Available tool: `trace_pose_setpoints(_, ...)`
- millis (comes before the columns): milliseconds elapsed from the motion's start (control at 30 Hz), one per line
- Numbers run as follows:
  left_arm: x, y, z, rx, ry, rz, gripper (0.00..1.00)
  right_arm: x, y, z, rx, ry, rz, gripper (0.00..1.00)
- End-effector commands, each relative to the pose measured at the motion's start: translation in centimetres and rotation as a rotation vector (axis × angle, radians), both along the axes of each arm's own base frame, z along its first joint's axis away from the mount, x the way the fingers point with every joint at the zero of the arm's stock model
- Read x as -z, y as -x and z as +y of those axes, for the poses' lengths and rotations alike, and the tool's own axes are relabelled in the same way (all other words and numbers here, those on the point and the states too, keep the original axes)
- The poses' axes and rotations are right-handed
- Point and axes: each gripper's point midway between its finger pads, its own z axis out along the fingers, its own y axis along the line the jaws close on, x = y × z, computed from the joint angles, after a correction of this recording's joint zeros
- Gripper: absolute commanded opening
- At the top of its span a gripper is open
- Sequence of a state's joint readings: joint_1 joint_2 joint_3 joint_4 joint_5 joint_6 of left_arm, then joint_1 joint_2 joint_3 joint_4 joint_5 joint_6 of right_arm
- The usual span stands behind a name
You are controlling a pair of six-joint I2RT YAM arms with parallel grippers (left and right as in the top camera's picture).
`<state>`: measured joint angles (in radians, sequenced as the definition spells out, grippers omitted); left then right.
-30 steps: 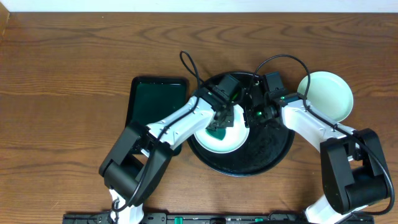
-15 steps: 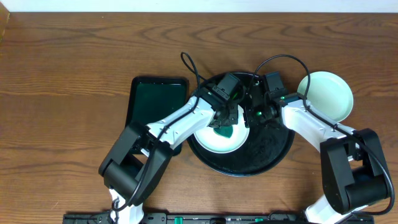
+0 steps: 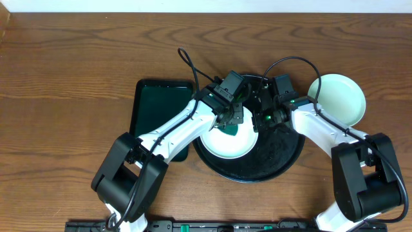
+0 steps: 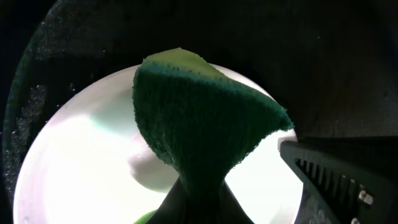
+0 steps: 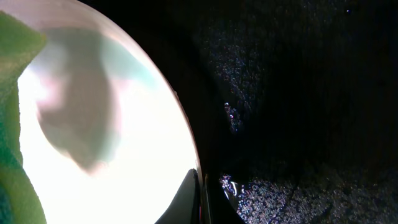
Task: Clean dirty plates on tray and stack at the side
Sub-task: 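Carry the sponge left and drop it into the dark green tray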
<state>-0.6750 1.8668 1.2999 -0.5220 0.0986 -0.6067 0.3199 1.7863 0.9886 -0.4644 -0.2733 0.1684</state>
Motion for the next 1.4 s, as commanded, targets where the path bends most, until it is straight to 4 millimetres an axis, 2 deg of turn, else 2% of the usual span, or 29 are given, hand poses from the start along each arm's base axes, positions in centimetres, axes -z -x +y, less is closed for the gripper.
trace_pose_setpoints(0,-0.7,0.0,0.4,0.026,-0.004,-0.019,0.08,0.3,0.4,0.3,-0.008,-0.002,0.012,0.01)
trace_pose_setpoints(133,-2.9,-0.5,1.6,0.055,0.0,-0.059,0.08,0.3,0.4,0.3,-0.008,-0.002,0.012,0.01)
trace_pose_setpoints(200,-3.9,-1.0,3.0,0.052,-0.01,-0.074,0.07,0.3,0.4,0.3,-0.008,-0.002,0.012,0.01)
trace_pose_setpoints(300,-4.7,-1.7,6.4,-0.005,-0.038,-0.063,0.08,0.3,0.4,0.3,-0.008,-0.002,0.012,0.01)
trace_pose_setpoints(533,-3.9,-1.8,14.2,-0.102,-0.124,0.043,0.07,0.3,0.4,0.3,-0.008,-0.002,0.012,0.01)
trace_pose_setpoints(733,-3.4,-1.9,18.6,-0.159,-0.158,0.088,0.07,0.3,0.4,0.3,-0.008,-0.002,0.012,0.01)
trace_pose_setpoints(933,-1.8,-1.2,21.0,-0.213,-0.175,0.135,0.08,0.3,0.4,0.3,-0.008,-0.001,0.012,0.01)
trace_pose_setpoints(1200,1.6,0.3,22.8,-0.226,-0.27,0.148,0.07,0.3,0.4,0.3,-0.008,-0.002,0.012,0.01)
trace_pose_setpoints(1367,2.3,0.7,23.1,-0.228,-0.285,0.151,0.08,0.3,0.4,0.3,-0.008,-0.001,0.012,0.01)
